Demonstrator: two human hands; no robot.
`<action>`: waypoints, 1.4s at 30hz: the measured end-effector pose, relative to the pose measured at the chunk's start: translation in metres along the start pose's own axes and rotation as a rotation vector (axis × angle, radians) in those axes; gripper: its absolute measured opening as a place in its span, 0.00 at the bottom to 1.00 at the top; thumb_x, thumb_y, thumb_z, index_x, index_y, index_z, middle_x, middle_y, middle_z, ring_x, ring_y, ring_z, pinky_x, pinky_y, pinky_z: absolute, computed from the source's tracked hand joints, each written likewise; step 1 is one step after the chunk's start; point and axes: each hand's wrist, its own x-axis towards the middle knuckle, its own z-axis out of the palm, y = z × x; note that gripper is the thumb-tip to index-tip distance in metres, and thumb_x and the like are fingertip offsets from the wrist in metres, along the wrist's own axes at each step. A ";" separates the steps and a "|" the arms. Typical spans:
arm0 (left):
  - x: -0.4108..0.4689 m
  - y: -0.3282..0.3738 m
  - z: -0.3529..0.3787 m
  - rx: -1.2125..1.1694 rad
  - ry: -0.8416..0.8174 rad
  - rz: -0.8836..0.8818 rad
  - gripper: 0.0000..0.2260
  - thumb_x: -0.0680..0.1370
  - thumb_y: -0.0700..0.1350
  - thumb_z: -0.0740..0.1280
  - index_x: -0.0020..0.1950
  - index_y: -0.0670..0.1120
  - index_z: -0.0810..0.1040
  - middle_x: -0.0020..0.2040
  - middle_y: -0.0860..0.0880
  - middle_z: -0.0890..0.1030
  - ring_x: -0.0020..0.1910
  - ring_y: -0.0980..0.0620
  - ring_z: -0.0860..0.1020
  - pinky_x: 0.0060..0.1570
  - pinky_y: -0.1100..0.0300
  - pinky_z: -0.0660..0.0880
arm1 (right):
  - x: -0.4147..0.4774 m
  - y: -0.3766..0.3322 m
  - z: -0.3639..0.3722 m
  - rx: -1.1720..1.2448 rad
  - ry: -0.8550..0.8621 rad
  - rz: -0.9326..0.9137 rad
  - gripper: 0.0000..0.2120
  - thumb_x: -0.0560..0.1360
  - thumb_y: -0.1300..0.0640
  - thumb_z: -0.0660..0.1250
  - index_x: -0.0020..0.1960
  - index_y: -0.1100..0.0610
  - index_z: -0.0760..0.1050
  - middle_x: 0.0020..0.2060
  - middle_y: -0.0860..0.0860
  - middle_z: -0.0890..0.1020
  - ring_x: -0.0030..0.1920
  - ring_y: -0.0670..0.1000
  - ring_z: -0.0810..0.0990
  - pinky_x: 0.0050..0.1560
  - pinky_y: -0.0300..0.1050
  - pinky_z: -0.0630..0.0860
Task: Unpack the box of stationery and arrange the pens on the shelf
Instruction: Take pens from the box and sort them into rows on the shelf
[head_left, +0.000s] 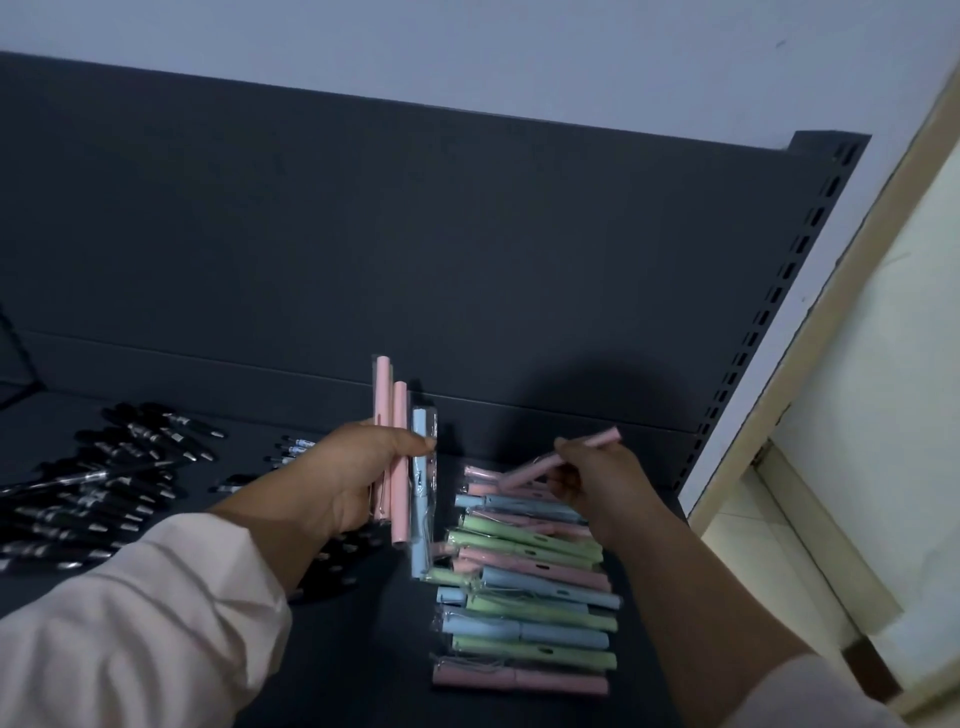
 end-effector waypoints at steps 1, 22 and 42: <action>0.001 0.000 -0.001 -0.010 -0.004 0.002 0.18 0.72 0.40 0.71 0.61 0.41 0.75 0.45 0.51 0.75 0.43 0.55 0.71 0.51 0.57 0.63 | 0.002 0.001 0.001 0.049 0.000 0.034 0.04 0.77 0.60 0.65 0.46 0.62 0.74 0.36 0.57 0.78 0.36 0.53 0.78 0.37 0.45 0.77; -0.002 0.003 0.009 -0.081 0.025 0.031 0.08 0.73 0.36 0.70 0.51 0.38 0.79 0.37 0.44 0.82 0.31 0.50 0.77 0.29 0.62 0.76 | 0.011 0.001 -0.012 -0.460 0.123 -0.112 0.11 0.76 0.64 0.63 0.57 0.64 0.76 0.40 0.55 0.78 0.36 0.54 0.78 0.36 0.44 0.75; -0.009 -0.001 0.027 0.057 -0.153 0.131 0.11 0.71 0.42 0.73 0.51 0.42 0.77 0.36 0.46 0.81 0.35 0.50 0.80 0.37 0.59 0.75 | -0.027 -0.024 0.010 -0.285 -0.186 -0.174 0.05 0.77 0.64 0.64 0.44 0.59 0.76 0.38 0.57 0.79 0.34 0.50 0.76 0.34 0.41 0.75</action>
